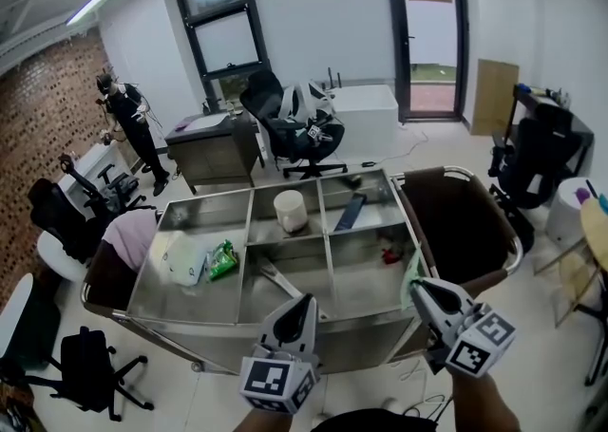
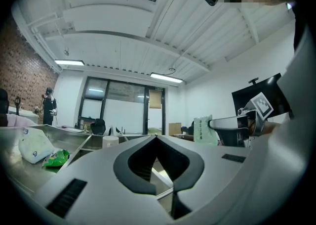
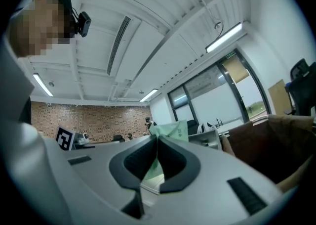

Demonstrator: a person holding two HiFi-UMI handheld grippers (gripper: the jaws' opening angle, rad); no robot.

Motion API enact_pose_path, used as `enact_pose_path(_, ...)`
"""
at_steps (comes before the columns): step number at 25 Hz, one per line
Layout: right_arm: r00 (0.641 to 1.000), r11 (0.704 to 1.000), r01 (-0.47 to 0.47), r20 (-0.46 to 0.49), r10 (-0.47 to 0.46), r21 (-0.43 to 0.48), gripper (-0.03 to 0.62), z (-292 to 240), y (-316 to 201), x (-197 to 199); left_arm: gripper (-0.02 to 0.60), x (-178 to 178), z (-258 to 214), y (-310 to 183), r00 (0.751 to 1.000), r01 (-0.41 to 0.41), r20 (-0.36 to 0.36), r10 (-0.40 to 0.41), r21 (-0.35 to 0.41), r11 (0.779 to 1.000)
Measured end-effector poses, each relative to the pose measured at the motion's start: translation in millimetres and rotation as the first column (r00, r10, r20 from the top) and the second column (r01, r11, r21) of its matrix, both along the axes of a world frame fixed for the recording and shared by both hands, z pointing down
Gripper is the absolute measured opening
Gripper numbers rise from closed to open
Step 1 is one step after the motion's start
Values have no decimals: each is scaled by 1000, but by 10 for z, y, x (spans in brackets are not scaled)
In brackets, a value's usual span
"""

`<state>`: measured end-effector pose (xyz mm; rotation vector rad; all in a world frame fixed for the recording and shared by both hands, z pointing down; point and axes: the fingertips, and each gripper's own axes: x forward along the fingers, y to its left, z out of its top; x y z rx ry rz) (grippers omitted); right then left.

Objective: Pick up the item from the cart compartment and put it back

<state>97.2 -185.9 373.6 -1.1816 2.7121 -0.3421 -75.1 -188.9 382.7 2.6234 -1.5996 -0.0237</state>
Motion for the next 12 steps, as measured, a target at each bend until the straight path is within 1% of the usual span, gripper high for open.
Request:
enact_pose_path(3, 1000, 1000, 17, -3, -17, 8, 31, -23, 11, -47, 0, 29, 22, -2, 1000, -17, -6, 17, -5, 1000)
enact_pose_path(6, 1000, 1000, 26, -5, -26, 6, 31, -30, 21, -73, 0, 57, 8, -1, 1000, -31, 6, 31, -4, 1000)
enact_pose_path(10, 999, 999, 35, -16, -34, 4, 31, -21, 32, -96, 0, 31, -41, -8, 1000, -15, -12, 15, 17, 1000)
enact_pose_path(12, 999, 999, 34, -22, -34, 6, 31, -25, 32, -97, 0, 9, -33, -25, 1000, -2, -4, 2, 17, 1000)
